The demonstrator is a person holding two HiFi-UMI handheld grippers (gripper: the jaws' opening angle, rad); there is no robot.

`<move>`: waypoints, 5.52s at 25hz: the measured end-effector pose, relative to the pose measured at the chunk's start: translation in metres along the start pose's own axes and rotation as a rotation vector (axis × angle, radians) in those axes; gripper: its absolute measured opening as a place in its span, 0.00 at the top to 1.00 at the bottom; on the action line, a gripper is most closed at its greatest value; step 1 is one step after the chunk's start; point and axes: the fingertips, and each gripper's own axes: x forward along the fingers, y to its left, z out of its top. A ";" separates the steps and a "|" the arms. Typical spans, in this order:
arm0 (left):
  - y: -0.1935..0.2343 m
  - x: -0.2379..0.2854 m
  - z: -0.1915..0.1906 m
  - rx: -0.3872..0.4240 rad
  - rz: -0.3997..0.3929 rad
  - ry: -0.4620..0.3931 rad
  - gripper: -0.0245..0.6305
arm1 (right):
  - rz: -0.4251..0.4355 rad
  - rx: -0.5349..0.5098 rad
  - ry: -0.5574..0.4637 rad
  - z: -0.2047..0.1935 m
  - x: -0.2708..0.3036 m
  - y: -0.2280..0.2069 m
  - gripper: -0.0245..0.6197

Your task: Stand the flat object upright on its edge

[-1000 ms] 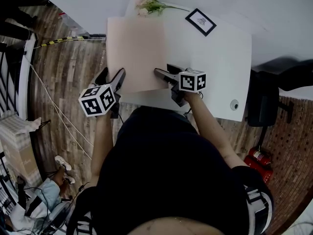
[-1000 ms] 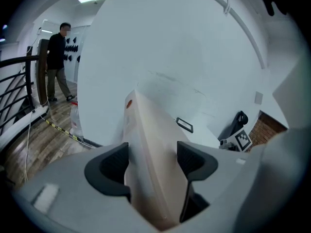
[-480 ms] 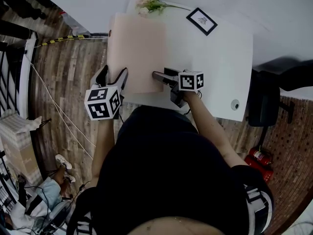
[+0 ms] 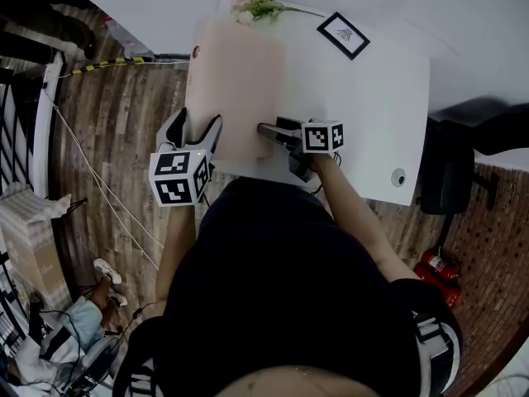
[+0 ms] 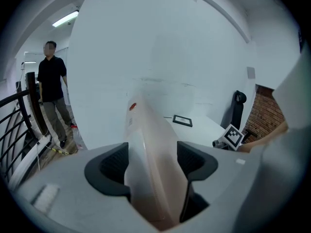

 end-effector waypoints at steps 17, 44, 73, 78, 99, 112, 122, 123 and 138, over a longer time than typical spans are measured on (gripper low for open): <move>-0.022 -0.001 0.015 0.051 -0.033 -0.045 0.47 | 0.006 0.060 0.012 -0.010 0.000 -0.007 0.53; -0.033 0.006 0.020 -0.021 -0.043 -0.059 0.40 | -0.016 0.044 -0.023 -0.009 -0.009 -0.012 0.53; -0.066 0.002 0.036 -0.019 -0.114 -0.076 0.31 | -0.091 -0.156 -0.052 -0.006 -0.023 0.004 0.75; -0.057 0.006 0.035 -0.084 -0.105 -0.060 0.30 | -0.094 -0.155 -0.051 -0.006 -0.023 0.002 0.75; -0.072 0.012 0.040 0.020 -0.116 -0.023 0.47 | -0.118 -0.133 -0.082 -0.009 -0.029 -0.002 0.78; -0.098 0.013 0.047 0.136 -0.125 -0.058 0.47 | -0.145 -0.143 -0.076 -0.012 -0.029 -0.003 0.80; -0.105 0.014 0.047 0.178 -0.128 -0.068 0.47 | -0.173 -0.160 -0.066 -0.013 -0.024 -0.004 0.81; -0.106 0.014 0.047 0.185 -0.129 -0.070 0.47 | -0.176 -0.165 -0.063 -0.013 -0.024 -0.004 0.81; -0.127 0.018 0.047 0.263 -0.167 -0.079 0.47 | -0.211 -0.196 -0.046 -0.014 -0.019 -0.006 0.82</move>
